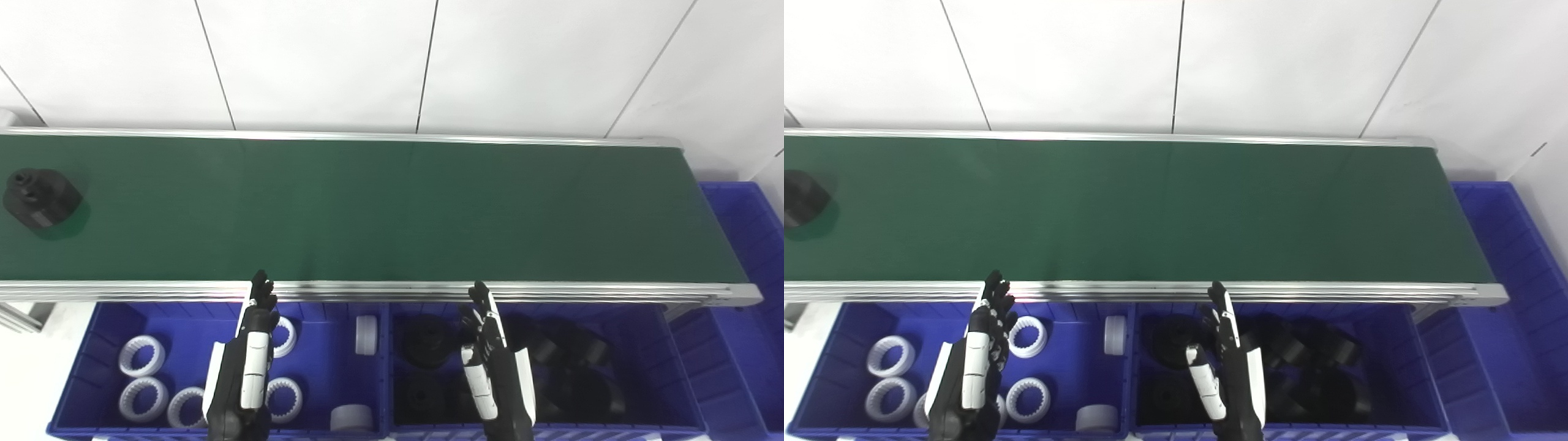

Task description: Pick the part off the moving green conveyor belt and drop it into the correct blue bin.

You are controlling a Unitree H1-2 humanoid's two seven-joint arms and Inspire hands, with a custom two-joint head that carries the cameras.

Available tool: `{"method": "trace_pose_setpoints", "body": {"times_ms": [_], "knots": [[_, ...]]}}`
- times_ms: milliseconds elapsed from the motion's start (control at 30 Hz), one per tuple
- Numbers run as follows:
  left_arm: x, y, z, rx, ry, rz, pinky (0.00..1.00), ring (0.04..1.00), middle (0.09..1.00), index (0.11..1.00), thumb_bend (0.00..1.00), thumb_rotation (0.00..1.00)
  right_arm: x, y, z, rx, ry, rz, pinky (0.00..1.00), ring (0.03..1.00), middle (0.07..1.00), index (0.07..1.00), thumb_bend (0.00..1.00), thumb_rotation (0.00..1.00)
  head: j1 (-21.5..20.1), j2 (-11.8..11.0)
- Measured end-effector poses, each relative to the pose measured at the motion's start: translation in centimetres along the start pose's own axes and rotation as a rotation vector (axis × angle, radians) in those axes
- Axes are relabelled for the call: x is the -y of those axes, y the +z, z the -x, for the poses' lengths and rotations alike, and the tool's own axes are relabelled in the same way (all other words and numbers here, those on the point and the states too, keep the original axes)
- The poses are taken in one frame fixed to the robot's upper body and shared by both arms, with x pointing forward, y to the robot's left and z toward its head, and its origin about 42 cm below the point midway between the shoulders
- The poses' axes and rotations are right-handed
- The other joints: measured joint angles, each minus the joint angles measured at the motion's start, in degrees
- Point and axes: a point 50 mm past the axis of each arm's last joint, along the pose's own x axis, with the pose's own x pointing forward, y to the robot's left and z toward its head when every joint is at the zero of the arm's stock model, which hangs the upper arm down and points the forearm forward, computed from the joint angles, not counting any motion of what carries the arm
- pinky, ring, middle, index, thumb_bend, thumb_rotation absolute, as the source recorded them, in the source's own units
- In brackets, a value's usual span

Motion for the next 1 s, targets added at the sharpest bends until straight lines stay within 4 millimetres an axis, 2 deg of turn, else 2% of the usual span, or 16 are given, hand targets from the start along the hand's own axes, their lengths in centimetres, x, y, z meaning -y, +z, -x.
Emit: {"method": "trace_pose_setpoints", "body": {"times_ms": [1000], "knots": [[0.00, -0.18, 0.02, -0.007, 0.002, 0.000, 1.00, 1.000, 1.000, 1.000, 0.59, 0.98, 0.02, -0.03, 0.01, -0.002, 0.014, -0.006, 0.87, 0.893, 0.963, 0.985, 0.77, 1.00, 0.4, -0.2]]}}
